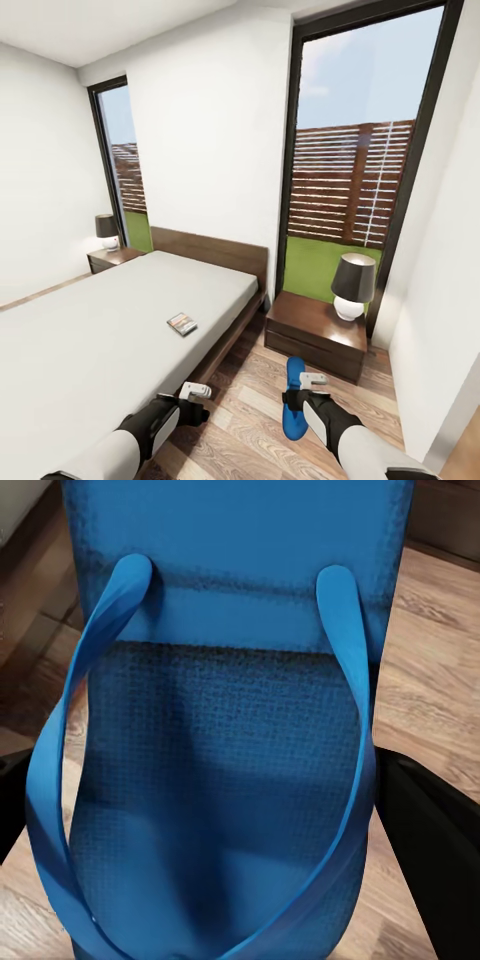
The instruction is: In the bedroom, move the book from the bed onto either nightstand, and place the two sandals side by side next to the bed.
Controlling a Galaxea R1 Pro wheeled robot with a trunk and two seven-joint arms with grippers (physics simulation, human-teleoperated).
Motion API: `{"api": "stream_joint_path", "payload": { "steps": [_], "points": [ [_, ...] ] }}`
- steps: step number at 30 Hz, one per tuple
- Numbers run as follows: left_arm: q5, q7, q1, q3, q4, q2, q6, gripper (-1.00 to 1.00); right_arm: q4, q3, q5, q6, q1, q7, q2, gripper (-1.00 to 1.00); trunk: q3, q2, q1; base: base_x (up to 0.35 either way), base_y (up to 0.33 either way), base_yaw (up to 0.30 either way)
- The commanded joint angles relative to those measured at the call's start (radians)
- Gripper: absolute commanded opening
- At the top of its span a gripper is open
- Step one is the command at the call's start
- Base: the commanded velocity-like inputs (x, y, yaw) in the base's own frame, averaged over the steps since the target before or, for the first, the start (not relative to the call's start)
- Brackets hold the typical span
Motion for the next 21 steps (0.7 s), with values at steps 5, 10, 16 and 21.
{"api": "stream_joint_path", "payload": {
  "steps": [5,10,16,21],
  "points": [
    [0.010,0.001,0.000,-0.007,-0.001,0.001,0.005,1.00,-0.002,-0.007,0.000,0.005,0.000,-0.002,0.000,-1.00,-0.002,-0.001,0.000,0.000,0.000,0.138],
    [0.010,0.001,0.000,-0.007,-0.001,0.001,0.005,1.00,-0.002,-0.007,-0.001,0.005,0.000,-0.002,0.000,-1.00,-0.003,-0.001,0.000,0.000,-0.004,0.042],
    [0.010,0.001,0.000,-0.007,-0.001,0.001,0.005,1.00,-0.002,-0.007,-0.001,0.005,0.000,-0.002,0.000,-1.00,-0.003,-0.001,0.000,0.000,-0.036,0.011],
    [0.010,0.001,0.000,-0.007,-0.001,0.001,0.005,1.00,-0.002,-0.007,-0.001,0.005,0.000,-0.002,0.000,-1.00,-0.003,-0.001,0.000,0.000,-0.014,0.003]
  ]
}}
